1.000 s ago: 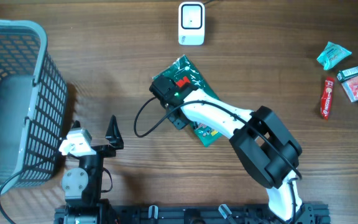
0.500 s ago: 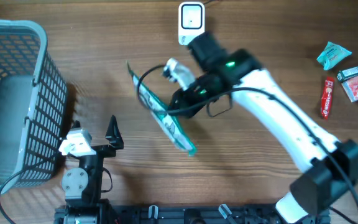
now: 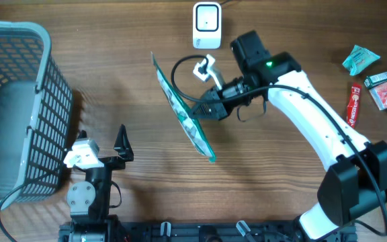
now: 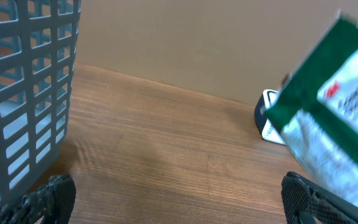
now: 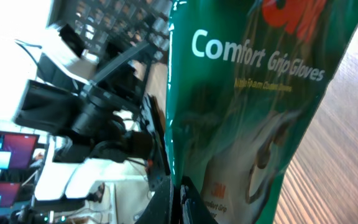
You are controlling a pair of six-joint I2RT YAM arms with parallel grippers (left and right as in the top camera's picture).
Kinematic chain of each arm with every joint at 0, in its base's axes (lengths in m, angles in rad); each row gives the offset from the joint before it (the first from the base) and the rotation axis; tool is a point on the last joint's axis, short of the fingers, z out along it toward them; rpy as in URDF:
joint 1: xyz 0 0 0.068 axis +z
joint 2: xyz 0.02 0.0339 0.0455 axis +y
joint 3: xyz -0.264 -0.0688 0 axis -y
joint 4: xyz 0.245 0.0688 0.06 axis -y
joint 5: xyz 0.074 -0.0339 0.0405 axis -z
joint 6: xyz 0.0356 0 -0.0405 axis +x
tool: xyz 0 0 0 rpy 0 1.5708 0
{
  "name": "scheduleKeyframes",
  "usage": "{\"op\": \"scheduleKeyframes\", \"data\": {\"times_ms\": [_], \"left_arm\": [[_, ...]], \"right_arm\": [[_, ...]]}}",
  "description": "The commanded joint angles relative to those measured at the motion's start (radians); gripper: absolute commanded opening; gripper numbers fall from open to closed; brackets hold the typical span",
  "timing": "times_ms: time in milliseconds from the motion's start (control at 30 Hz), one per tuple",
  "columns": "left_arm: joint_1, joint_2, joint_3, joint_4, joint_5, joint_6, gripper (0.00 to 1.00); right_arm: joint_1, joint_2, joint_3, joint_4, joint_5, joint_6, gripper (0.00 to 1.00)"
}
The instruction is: Scan the item barcode
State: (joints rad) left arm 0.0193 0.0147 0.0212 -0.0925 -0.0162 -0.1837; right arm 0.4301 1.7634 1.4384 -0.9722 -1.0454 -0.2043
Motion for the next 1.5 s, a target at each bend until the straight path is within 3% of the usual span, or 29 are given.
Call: {"op": "scheduleKeyframes", "data": {"times_ms": [0,67,200,333,433,567,767,833,900,1033,1100,1267,1333,1467], "left_arm": [[-0.003,-0.005,-0.006,0.002,0.008,0.019,1.00],[-0.003,-0.005,-0.006,0.002,0.008,0.019,1.00],[-0.003,-0.005,-0.006,0.002,0.008,0.019,1.00],[-0.003,-0.005,-0.006,0.002,0.008,0.019,1.00],[-0.003,-0.005,-0.006,0.002,0.008,0.019,1.00],[-0.003,-0.005,-0.006,0.002,0.008,0.019,1.00],[-0.003,-0.005,-0.006,0.002,0.008,0.019,1.00],[-0.003,-0.005,-0.006,0.002,0.008,0.019,1.00],[-0.003,-0.005,-0.006,0.002,0.008,0.019,1.00],[-0.003,-0.005,-0.006,0.002,0.008,0.019,1.00],[-0.003,-0.005,-0.006,0.002,0.008,0.019,1.00],[-0.003,-0.005,-0.006,0.002,0.008,0.019,1.00],[-0.003,-0.005,-0.006,0.002,0.008,0.019,1.00],[-0.003,-0.005,-0.006,0.002,0.008,0.019,1.00]], "right_arm": [[-0.001,0.013,-0.072,0.047,-0.002,-0.006,0.04],[-0.001,0.013,-0.072,0.060,-0.055,-0.002,0.04],[-0.002,0.013,-0.072,0.074,-0.342,0.003,0.04],[-0.002,0.013,-0.072,0.113,-0.578,0.102,0.04],[-0.003,0.013,-0.070,0.234,-0.578,0.414,0.04],[-0.003,0.013,-0.070,0.378,-0.578,0.682,0.04],[-0.003,0.011,-0.070,0.446,-0.578,0.728,0.04],[-0.002,0.011,-0.070,0.550,-0.560,0.637,0.04],[-0.002,0.011,-0.070,0.571,-0.410,0.571,0.04],[-0.001,0.011,-0.070,0.382,0.287,0.476,0.04],[-0.002,0.011,-0.070,0.290,0.401,0.394,0.04],[0.017,0.013,-0.070,0.112,0.951,0.454,0.04],[0.045,0.014,-0.071,0.084,1.027,0.439,0.04],[0.125,0.050,-0.072,0.070,0.999,0.439,0.05]]}}
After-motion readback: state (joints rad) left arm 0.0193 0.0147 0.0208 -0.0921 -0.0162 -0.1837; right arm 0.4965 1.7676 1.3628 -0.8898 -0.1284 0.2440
